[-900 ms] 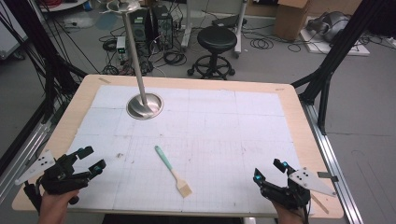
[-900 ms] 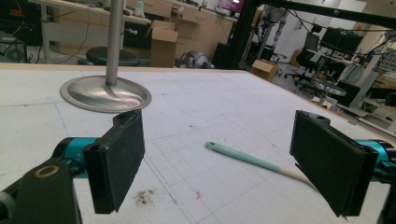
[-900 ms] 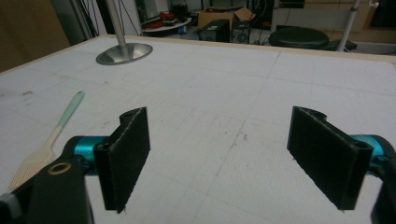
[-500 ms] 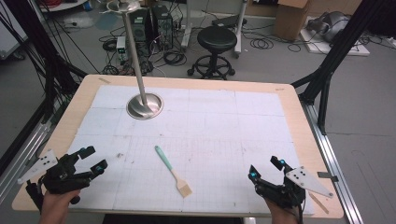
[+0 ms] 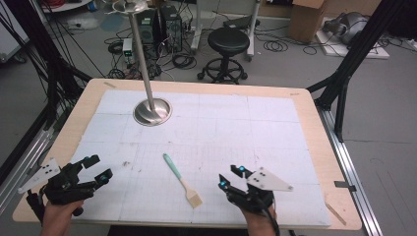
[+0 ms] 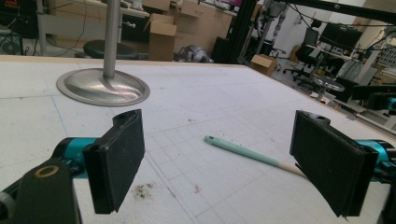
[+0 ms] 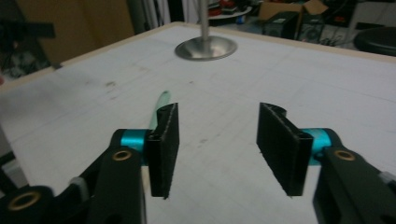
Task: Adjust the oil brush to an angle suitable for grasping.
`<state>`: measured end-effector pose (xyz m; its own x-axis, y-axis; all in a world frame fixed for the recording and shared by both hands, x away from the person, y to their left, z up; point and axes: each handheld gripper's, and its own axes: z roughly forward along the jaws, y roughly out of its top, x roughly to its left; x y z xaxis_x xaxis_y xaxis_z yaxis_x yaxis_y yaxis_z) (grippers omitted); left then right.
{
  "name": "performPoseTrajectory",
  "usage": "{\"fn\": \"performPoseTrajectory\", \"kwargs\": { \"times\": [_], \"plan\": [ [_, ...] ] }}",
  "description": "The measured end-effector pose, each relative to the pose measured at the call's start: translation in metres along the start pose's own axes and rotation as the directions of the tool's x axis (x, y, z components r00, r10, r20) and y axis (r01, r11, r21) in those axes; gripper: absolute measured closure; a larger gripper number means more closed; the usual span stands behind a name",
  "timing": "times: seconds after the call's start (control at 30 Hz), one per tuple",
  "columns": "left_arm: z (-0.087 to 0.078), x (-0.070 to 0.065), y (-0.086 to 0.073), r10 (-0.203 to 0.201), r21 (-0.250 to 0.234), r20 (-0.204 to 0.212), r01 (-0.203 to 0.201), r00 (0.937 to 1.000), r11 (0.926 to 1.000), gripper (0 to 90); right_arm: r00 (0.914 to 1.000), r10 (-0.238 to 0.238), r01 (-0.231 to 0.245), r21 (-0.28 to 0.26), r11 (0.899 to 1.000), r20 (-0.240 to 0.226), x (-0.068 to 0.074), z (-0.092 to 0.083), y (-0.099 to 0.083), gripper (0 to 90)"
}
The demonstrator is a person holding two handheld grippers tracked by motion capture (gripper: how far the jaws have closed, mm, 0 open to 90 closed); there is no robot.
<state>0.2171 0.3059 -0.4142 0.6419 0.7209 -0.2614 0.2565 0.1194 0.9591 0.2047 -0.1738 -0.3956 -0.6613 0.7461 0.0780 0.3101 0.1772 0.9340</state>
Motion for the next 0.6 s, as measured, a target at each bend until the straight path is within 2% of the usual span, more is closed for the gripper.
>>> {"fn": "performPoseTrajectory", "kwargs": {
  "times": [0.07,0.1,0.13,0.17,0.2,0.33,0.43,0.47,0.53,0.57,0.6],
  "plan": [
    [0.0,0.0,0.0,0.002,0.002,0.001,-0.002,1.0,1.0,18.3,0.9999,-0.006,0.007,0.015,1.0,-0.012,0.007,0.01,0.0,57.9],
    [0.0,0.0,0.0,0.003,0.003,0.002,-0.003,1.0,1.0,18.3,0.9997,-0.002,0.002,0.025,1.0,-0.023,0.013,0.023,-0.002,58.3],
    [0.0,0.0,0.0,0.003,0.003,0.002,-0.003,1.0,1.0,18.3,0.9997,-0.002,0.002,0.025,1.0,-0.023,0.013,0.023,-0.002,58.3],
    [0.0,0.0,-0.001,0.0,0.003,0.002,0.0,1.0,1.0,18.3,0.9993,-0.009,0.011,0.052,0.999,-0.037,0.019,0.034,-0.003,61.9],
    [0.0,0.0,-0.001,-0.001,0.002,0.003,0.001,1.0,1.0,18.3,0.9993,-0.009,0.011,0.052,0.999,-0.037,0.019,0.034,-0.003,61.9],
    [0.001,0.0,-0.001,-0.001,0.003,0.004,0.001,1.0,1.0,18.4,0.9969,-0.023,0.031,0.109,0.994,-0.075,0.029,0.055,-0.003,76.2],
    [0.001,0.0,-0.001,0.0,0.007,0.006,0.0,1.0,1.0,18.4,0.9939,-0.024,0.043,0.182,0.982,-0.108,0.039,0.076,-0.005,84.5],
    [0.001,0.0,-0.001,0.0,0.006,0.007,0.0,1.0,1.0,18.4,0.9939,-0.024,0.043,0.182,0.982,-0.108,0.039,0.076,-0.005,84.5],
    [0.001,0.0,-0.001,0.0,0.004,0.008,0.0,1.0,1.0,18.5,0.9917,-0.026,0.053,0.218,0.974,-0.126,0.045,0.086,-0.007,85.4],
    [0.001,0.0,-0.001,-0.001,0.004,0.007,0.001,1.0,1.0,18.4,0.9898,-0.035,0.069,0.253,0.965,-0.138,0.05,0.094,-0.01,85.6],
    [0.001,0.0,-0.001,-0.004,0.002,0.006,0.004,1.0,1.0,18.4,0.9898,-0.035,0.069,0.253,0.965,-0.138,0.05,0.094,-0.01,85.6]
  ]
}}
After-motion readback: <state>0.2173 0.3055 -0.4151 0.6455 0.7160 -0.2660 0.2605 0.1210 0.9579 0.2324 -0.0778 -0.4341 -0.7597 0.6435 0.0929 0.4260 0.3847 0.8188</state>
